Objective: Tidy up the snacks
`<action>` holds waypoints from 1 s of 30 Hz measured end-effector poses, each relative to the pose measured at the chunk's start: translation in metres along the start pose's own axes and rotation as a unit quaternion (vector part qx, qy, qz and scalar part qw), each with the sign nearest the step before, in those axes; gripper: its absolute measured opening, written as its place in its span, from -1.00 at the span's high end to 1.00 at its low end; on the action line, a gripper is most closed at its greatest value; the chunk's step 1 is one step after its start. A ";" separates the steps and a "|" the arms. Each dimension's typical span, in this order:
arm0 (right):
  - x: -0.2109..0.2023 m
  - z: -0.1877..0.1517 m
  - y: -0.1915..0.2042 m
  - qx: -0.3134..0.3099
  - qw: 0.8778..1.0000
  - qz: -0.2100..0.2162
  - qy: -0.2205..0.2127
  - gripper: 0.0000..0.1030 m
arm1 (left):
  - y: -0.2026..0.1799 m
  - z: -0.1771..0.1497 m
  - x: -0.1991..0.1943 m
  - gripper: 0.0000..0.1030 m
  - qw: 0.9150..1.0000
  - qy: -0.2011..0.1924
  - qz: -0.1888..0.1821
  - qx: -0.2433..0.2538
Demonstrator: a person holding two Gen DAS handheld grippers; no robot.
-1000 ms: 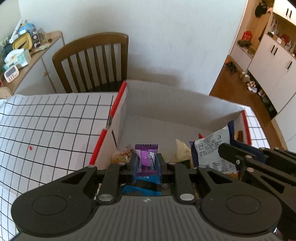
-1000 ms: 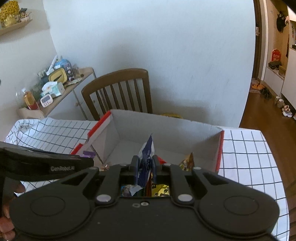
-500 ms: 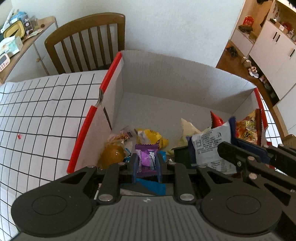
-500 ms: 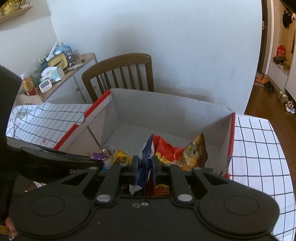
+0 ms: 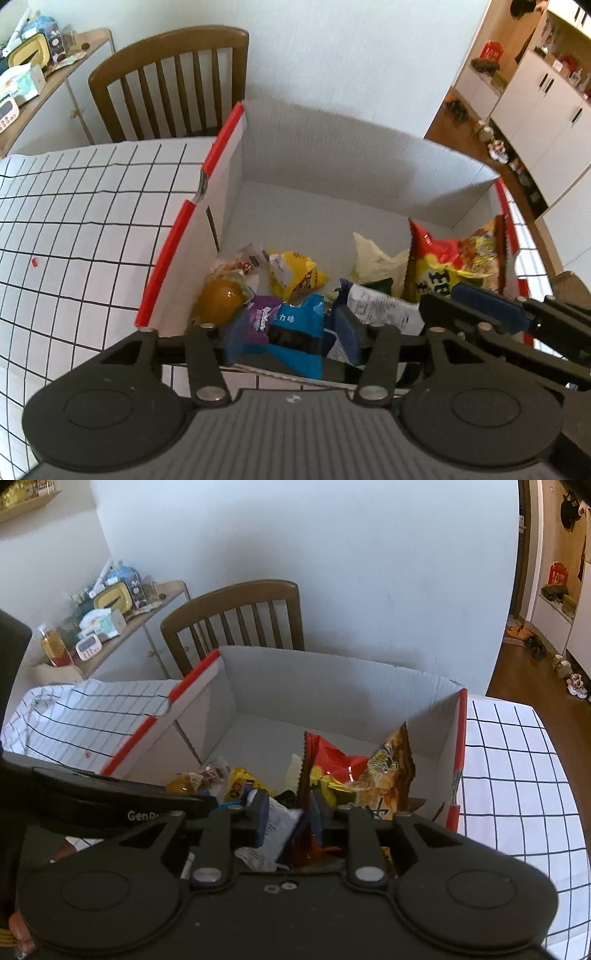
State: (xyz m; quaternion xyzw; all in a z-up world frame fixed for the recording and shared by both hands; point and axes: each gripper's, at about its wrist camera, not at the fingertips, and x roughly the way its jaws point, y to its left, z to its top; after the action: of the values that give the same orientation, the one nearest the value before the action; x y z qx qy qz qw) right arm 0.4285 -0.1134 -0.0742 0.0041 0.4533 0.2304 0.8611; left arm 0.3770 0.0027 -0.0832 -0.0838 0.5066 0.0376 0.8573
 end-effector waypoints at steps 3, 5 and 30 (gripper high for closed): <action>-0.011 -0.001 0.002 -0.001 1.000 0.005 -0.007 0.48 | 0.001 -0.002 -0.012 -0.01 1.000 -0.012 -0.002 0.005; -0.018 -0.001 0.002 0.001 1.000 0.008 -0.012 0.36 | 0.000 -0.004 -0.022 -0.01 1.000 -0.024 -0.001 0.013; -0.129 -0.018 0.006 -0.014 0.994 0.009 -0.110 -0.76 | -0.010 -0.046 -0.139 -0.42 0.989 -0.143 -0.010 0.045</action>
State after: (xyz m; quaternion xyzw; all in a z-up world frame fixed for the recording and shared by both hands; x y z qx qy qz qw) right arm 0.3496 -0.1635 0.0168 0.0220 0.3521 0.2426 0.9037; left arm 0.2714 -0.0125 0.0178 -0.0445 0.3795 0.0177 0.9239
